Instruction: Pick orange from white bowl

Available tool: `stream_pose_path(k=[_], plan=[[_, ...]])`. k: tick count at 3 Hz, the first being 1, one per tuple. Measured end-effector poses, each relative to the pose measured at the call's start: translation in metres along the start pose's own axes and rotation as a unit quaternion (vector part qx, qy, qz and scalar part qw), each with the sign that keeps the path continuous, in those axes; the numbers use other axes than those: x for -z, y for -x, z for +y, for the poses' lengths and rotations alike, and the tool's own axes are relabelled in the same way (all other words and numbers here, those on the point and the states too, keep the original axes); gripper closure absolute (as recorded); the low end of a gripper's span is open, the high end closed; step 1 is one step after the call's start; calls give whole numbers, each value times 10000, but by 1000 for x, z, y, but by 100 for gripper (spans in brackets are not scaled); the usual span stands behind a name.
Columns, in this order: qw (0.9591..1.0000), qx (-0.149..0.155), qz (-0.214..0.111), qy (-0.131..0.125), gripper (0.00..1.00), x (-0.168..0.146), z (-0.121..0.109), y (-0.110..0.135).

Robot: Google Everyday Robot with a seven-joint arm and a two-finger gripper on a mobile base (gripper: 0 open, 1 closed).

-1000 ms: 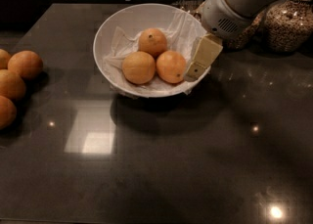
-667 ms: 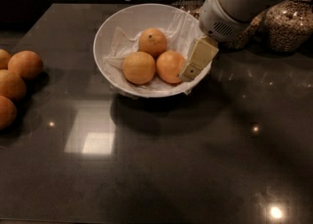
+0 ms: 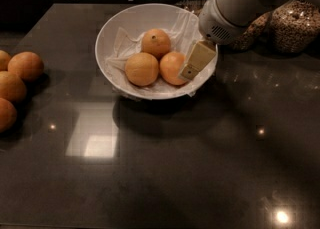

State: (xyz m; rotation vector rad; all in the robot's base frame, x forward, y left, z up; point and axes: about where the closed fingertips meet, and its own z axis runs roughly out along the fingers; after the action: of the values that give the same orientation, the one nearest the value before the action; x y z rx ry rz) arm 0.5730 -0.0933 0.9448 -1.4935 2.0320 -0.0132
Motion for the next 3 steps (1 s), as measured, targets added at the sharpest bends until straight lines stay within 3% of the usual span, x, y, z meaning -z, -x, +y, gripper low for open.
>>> stream_pose_path(k=[2,3], plan=[[9992,49,-359,154,8,-15,-2,1],[9977,180,-586,277,13,-26,1,4]])
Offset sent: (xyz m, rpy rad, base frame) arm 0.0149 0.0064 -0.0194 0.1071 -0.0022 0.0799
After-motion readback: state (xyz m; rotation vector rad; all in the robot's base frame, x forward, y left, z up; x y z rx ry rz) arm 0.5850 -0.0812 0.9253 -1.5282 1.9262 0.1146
